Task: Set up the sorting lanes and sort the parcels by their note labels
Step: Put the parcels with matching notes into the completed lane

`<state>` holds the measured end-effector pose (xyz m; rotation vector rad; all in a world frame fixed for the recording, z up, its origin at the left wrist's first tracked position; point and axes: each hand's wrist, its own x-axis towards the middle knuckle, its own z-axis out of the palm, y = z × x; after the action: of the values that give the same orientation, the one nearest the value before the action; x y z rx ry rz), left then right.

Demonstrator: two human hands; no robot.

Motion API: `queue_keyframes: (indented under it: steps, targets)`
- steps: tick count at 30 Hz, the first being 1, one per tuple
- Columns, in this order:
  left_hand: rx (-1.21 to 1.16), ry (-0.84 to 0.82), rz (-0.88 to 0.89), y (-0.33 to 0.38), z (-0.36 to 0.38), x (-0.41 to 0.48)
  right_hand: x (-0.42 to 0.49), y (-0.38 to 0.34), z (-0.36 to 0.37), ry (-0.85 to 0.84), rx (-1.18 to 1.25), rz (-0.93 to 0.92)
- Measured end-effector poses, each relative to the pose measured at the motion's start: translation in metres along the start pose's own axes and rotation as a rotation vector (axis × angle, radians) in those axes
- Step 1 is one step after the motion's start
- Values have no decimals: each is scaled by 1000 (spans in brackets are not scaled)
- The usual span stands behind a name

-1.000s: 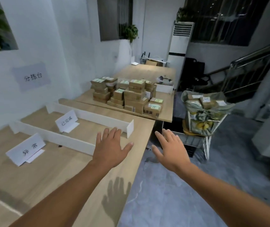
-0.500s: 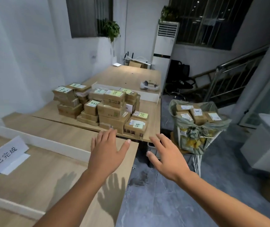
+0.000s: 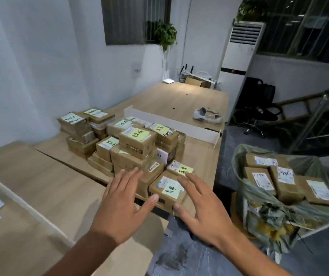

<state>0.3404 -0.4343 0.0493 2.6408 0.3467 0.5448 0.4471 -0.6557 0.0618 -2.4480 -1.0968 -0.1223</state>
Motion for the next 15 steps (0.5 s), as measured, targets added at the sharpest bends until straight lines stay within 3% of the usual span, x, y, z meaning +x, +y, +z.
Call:
queue_keyframes:
  steps: [7,15]
  targets:
    - [36,66,-239,1,46,93,142,93,13,-119,134,-173]
    - [-24,110,-492,-49,88,197,315,129,62,-234,150,-302]
